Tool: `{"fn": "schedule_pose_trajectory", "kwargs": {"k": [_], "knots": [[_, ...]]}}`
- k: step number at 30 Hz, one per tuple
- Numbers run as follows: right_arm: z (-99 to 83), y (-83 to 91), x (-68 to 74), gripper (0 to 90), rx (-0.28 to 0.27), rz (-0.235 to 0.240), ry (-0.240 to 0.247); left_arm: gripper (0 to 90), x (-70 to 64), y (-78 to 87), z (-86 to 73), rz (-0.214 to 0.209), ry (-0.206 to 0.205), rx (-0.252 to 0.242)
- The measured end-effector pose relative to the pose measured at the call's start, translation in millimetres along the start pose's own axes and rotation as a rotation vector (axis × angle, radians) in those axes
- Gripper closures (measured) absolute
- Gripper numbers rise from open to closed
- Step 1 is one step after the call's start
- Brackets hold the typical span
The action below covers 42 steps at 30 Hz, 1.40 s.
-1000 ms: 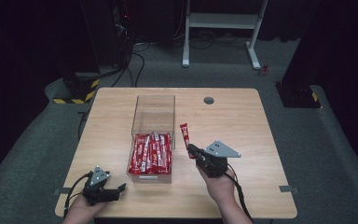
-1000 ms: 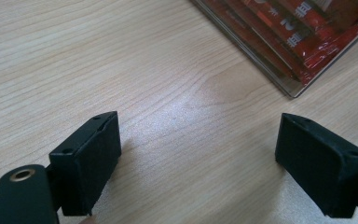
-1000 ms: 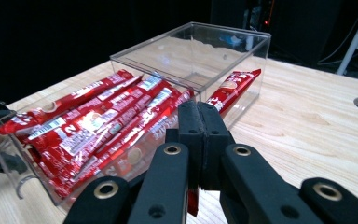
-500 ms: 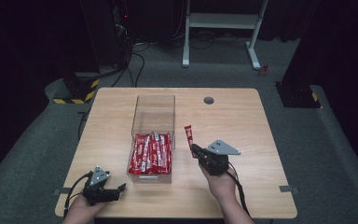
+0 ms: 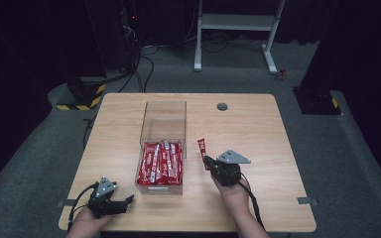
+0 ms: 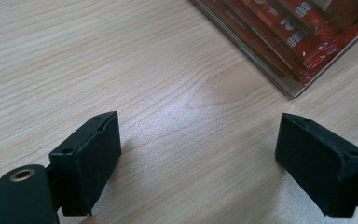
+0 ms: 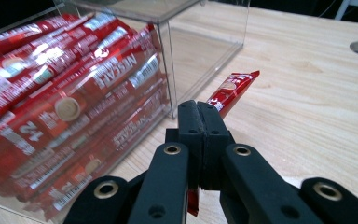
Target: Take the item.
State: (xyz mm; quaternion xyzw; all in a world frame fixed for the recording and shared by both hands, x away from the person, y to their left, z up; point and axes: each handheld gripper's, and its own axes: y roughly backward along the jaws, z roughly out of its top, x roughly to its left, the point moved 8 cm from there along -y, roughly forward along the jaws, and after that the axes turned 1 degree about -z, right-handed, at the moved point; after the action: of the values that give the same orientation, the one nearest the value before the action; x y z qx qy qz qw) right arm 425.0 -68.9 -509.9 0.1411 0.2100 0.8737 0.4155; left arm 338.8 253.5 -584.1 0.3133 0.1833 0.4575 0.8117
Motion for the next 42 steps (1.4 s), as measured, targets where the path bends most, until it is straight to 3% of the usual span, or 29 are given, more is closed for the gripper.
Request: {"fn": "schedule_pose_trajectory", "kwargs": {"k": [22, 36, 42], "knots": [[-27.4, -25.3, -9.6, 90.0, 0.093, -0.036, -0.014, 14.5, -0.2, -0.1, 0.0, 0.000, 0.002, -0.001], [-39.6, -35.4, -6.6, 87.8, 0.145, -0.027, -0.015, 14.5, -0.1, -0.1, 0.0, 0.000, 0.001, -0.001], [-37.1, -33.7, -6.3, 84.2, 0.129, -0.015, -0.021, 14.5, -0.2, -0.1, 0.0, 0.000, 0.002, -0.001]]}}
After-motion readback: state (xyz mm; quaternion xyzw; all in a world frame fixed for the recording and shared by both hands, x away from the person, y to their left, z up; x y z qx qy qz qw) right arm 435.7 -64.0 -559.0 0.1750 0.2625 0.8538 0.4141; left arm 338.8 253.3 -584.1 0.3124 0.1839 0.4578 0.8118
